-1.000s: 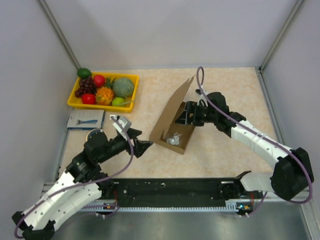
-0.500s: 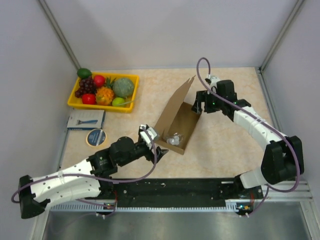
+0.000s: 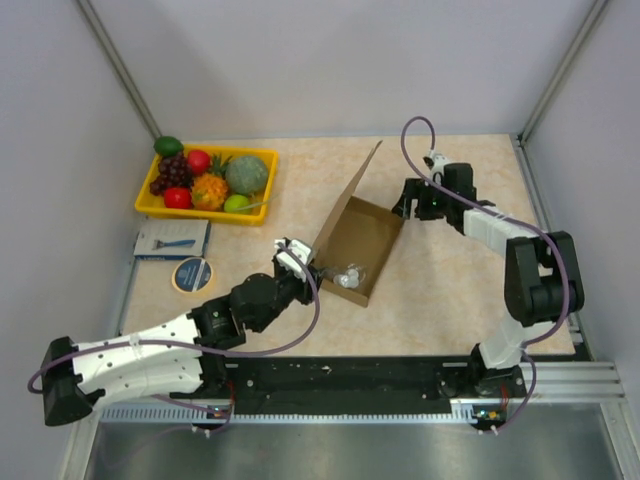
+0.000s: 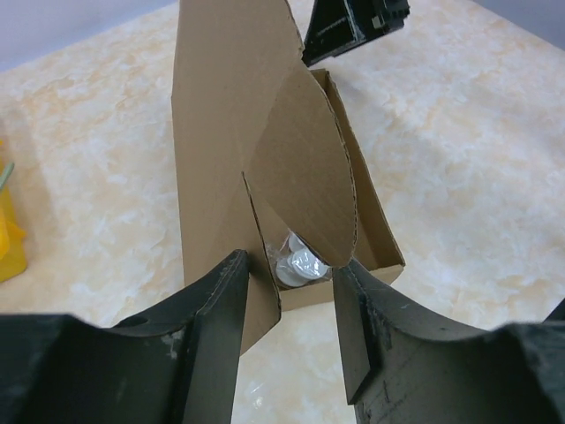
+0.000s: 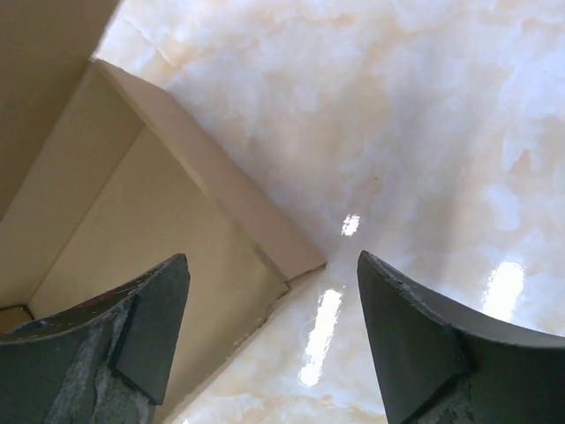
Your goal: Fold the paper box
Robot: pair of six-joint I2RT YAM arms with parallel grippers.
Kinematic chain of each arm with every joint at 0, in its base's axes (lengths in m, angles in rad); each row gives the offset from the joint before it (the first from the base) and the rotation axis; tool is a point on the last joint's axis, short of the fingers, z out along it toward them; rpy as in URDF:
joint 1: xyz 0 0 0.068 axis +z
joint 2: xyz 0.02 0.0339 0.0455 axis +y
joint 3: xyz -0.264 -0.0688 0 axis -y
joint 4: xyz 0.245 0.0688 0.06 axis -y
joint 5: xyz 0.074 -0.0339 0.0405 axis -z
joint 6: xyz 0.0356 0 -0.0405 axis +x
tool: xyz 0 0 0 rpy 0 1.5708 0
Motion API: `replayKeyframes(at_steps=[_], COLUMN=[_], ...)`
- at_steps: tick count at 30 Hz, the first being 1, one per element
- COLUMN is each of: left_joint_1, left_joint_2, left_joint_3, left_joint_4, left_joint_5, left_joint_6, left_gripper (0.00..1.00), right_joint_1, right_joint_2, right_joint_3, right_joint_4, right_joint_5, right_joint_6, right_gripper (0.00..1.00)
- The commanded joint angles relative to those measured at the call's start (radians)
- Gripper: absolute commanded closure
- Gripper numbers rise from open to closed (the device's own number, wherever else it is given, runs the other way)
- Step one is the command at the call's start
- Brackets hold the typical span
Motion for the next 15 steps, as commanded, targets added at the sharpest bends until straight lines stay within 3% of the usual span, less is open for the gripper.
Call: replayKeyframes(at_steps=[1, 3, 6, 12, 15], left_joint_1=[-0.004, -0.004, -0.004, 0.000, 0.022], left_joint_2=[0.015, 0.023, 0.047, 0.087, 0.098], left_joint_3=[-0.008, -0.008, 0.001, 0.033, 0.045], left_joint_4=[0.080, 0.086, 0.088, 0.060, 0.063], left_joint_5=[-0.079, -0.105, -0.122, -0.280, -0.317], left_joint_6=[-0.072, -0.089, -0.094, -0.143, -0.176], left_gripper=[0.53, 0.53, 0.53, 0.52, 0.44], right_joint_1=[-0.051, -0.062, -0.062, -0.062, -0.062], right_joint_2=[0.089, 0.143, 0.206, 0.153, 0.082], right_joint_3=[0.075, 0.106, 0.169, 0.091, -0.001], right_joint_4=[0.063, 0.077, 0.037, 0.045, 0.068], right_joint_5=[-0.132, -0.226, -0.327, -0.206, -0.133], right_joint_6=[0.033, 0.051, 0.042, 0.086, 0.140], right_gripper=[0.26, 0.29, 0.43, 0.60, 0.66])
